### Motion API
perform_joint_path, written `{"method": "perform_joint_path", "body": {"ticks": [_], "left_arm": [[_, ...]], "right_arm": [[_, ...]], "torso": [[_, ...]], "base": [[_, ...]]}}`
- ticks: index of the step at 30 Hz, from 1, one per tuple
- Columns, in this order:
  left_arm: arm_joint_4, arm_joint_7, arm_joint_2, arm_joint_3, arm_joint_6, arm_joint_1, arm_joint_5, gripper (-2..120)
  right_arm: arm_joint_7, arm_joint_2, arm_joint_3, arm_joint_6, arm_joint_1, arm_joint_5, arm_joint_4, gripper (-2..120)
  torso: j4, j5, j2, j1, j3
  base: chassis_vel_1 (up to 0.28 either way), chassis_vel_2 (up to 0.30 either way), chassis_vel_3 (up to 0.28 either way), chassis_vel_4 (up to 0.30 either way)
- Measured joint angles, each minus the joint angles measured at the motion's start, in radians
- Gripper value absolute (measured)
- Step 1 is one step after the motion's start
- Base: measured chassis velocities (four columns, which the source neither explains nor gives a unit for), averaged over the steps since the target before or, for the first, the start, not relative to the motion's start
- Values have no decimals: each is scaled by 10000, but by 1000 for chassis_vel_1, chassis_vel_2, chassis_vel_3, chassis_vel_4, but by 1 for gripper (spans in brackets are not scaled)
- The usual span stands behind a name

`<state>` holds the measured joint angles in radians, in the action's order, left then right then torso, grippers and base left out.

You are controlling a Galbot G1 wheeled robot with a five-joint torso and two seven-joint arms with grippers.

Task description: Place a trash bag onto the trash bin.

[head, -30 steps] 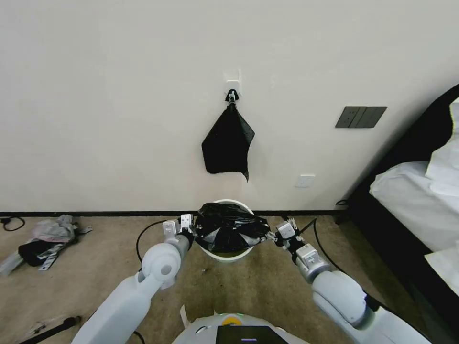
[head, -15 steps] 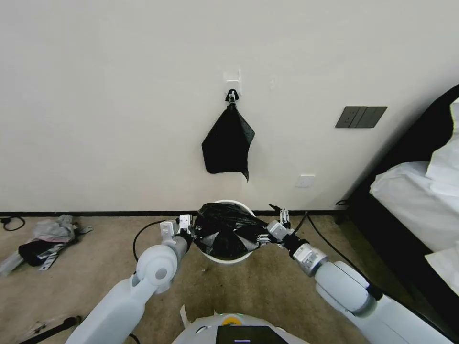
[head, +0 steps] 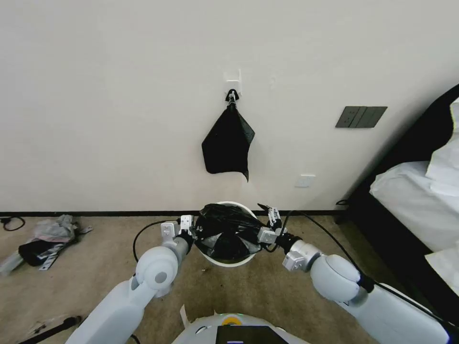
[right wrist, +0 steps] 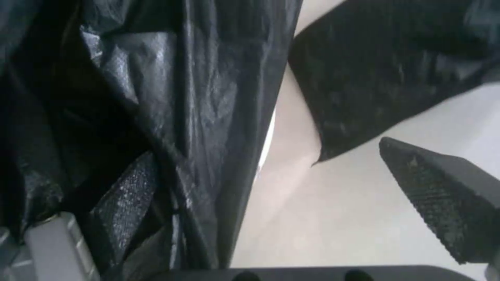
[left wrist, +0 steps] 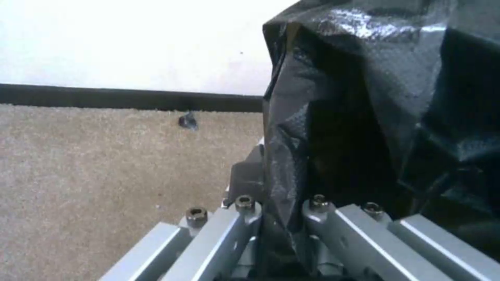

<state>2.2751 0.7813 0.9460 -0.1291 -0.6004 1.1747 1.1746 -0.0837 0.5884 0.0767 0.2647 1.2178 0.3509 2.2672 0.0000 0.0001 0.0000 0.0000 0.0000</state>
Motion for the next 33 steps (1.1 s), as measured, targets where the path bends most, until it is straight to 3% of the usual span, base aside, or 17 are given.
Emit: {"method": "perform_joint_path", "body": {"ticks": [11,21,33], "left_arm": [[-23,205,44,126,-134,-196,422,1],[-2,246,75,113,-202,-96,565,1],[-14,386,55,29,-255,-139,1036,1]], "right_arm": [[267,254,-307,-1993,-456,1440,-281,100],[755,351,-249,-2698,-559,2461,-545,92],[892,577,-181,-4132,-269,3844,-769,47]], "torso": [[0,0,0,0,0],[0,-2,0,0,0],[-1,-1,0,0,0]], "base": [[0,0,0,0],[0,0,0,0],[0,0,0,0]]}}
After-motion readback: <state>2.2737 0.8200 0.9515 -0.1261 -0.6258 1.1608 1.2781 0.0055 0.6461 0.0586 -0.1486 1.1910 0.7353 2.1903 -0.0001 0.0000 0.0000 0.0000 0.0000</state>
